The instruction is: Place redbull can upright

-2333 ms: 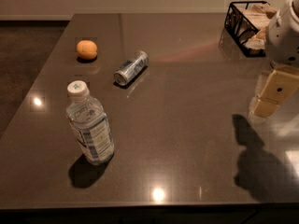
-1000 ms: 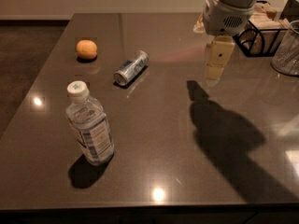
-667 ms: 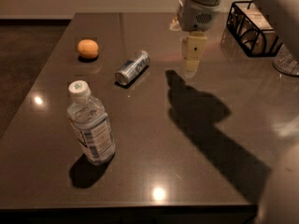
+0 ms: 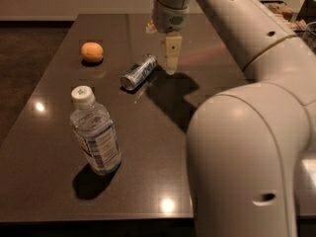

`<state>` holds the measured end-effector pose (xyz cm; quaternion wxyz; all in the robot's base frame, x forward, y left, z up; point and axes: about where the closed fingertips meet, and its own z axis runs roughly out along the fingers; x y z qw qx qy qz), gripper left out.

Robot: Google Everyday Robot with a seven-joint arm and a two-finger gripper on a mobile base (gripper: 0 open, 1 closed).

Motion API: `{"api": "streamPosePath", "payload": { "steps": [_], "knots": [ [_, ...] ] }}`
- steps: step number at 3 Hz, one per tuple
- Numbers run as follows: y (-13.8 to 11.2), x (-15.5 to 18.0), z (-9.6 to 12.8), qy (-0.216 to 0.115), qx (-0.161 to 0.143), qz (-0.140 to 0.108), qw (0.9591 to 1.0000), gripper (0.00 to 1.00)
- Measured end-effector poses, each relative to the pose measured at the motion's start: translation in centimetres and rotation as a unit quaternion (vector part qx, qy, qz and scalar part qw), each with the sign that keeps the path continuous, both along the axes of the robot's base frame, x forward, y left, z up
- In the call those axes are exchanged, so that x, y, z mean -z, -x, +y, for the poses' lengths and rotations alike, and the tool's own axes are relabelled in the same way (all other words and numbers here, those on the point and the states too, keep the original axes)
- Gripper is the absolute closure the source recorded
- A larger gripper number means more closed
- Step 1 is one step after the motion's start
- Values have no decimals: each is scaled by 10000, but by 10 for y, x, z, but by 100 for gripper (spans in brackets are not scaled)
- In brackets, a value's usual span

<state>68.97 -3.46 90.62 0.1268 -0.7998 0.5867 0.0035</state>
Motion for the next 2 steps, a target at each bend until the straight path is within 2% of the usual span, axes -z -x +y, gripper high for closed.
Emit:
{"api": "streamPosePath", "payload": {
  "steps": [1, 2],
  "knots": [
    [-20, 15, 29, -29, -481, -31, 9988, 0],
    [-25, 22, 45, 75, -897, -81, 9959, 0]
  ]
}}
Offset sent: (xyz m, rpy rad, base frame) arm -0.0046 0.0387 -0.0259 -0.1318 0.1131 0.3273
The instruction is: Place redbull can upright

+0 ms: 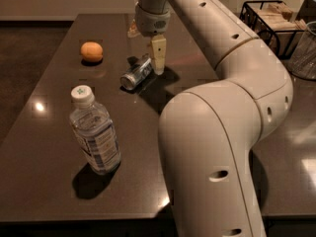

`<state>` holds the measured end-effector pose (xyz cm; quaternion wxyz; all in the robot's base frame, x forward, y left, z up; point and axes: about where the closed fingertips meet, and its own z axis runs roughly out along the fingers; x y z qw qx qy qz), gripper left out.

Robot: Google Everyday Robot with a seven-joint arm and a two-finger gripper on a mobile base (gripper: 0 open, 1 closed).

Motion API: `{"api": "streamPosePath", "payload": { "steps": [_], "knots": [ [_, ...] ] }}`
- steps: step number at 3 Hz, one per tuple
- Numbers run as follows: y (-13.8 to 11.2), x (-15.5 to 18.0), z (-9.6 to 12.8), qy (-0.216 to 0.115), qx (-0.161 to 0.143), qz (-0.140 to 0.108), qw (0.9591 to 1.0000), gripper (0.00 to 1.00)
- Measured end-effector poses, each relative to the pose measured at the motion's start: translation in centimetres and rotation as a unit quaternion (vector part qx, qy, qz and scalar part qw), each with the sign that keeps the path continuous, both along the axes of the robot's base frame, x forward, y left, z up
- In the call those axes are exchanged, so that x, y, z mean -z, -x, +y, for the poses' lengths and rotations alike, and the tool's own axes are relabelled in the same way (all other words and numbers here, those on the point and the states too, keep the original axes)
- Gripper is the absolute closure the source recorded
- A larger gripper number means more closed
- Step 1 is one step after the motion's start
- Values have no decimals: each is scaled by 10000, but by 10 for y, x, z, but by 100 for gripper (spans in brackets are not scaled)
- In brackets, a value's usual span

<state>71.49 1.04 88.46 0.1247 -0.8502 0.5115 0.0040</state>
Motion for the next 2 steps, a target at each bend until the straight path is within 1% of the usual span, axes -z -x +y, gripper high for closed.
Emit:
{"api": "streamPosePath", "payload": {
  "steps": [1, 2],
  "knots": [
    [2, 6, 6, 180, -398, -21, 9990, 0],
    [6, 10, 4, 413, -806, -52, 9959, 0]
  ]
}}
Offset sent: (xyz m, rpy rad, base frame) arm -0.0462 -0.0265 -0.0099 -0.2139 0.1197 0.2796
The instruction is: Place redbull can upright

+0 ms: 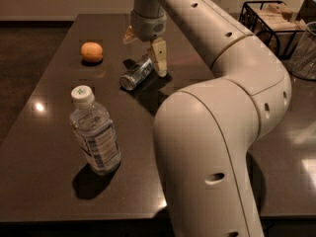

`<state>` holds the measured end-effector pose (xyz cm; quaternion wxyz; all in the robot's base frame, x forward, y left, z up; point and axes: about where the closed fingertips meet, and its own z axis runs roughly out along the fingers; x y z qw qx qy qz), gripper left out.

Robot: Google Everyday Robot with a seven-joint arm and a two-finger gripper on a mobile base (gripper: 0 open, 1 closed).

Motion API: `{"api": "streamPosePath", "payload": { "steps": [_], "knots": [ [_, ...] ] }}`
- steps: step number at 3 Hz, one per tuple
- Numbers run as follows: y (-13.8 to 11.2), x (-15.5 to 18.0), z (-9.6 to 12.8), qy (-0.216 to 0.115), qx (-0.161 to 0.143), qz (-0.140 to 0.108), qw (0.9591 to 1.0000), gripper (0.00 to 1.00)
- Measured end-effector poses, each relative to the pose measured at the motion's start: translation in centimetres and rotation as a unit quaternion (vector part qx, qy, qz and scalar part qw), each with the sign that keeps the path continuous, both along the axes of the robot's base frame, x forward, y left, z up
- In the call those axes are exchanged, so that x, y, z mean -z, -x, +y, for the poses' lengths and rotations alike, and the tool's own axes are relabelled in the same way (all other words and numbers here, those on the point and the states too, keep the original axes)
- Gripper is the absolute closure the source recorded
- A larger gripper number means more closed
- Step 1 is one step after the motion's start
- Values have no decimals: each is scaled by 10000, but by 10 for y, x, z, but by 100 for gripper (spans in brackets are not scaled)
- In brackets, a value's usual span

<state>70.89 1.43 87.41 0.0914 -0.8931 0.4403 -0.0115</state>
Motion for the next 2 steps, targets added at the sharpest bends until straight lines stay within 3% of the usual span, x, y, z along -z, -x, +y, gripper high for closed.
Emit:
{"api": "streamPosePath", "payload": {
  "steps": [2],
  "knots": [
    [-11, 14, -15, 610, -646, -92, 9960, 2]
  ]
}}
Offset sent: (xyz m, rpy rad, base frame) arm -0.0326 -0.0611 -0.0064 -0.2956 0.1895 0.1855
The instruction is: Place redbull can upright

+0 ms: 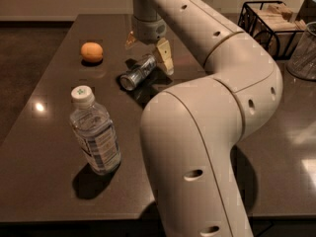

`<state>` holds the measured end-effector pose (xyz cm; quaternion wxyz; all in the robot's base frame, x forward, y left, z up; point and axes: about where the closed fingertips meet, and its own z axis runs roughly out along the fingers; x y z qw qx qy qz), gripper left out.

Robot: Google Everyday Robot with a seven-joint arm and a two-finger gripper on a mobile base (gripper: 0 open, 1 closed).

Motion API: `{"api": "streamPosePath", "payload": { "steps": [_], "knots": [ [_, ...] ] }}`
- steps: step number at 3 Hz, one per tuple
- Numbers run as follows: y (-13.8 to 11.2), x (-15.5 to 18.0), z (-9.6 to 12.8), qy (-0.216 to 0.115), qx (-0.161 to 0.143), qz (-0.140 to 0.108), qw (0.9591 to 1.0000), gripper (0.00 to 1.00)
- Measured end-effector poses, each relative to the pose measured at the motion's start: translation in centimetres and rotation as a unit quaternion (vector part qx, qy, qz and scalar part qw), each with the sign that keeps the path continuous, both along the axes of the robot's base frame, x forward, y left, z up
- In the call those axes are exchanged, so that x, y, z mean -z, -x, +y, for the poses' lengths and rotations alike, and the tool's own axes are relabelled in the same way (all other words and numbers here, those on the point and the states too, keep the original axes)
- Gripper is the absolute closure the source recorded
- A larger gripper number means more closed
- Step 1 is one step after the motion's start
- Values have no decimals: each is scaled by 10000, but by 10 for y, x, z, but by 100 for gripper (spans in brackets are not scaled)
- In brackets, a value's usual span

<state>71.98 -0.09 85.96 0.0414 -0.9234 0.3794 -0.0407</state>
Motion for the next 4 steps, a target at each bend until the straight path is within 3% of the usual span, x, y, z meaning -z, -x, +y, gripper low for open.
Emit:
{"api": "streamPosePath", "payload": {
  "steps": [1, 3, 4],
  "knots": [
    [-4, 7, -7, 233, -132, 18, 9996, 25],
    [12, -3, -6, 397, -445, 86, 9982, 72],
    [26, -32, -11, 625, -652, -169, 9958, 95]
  ]
}}
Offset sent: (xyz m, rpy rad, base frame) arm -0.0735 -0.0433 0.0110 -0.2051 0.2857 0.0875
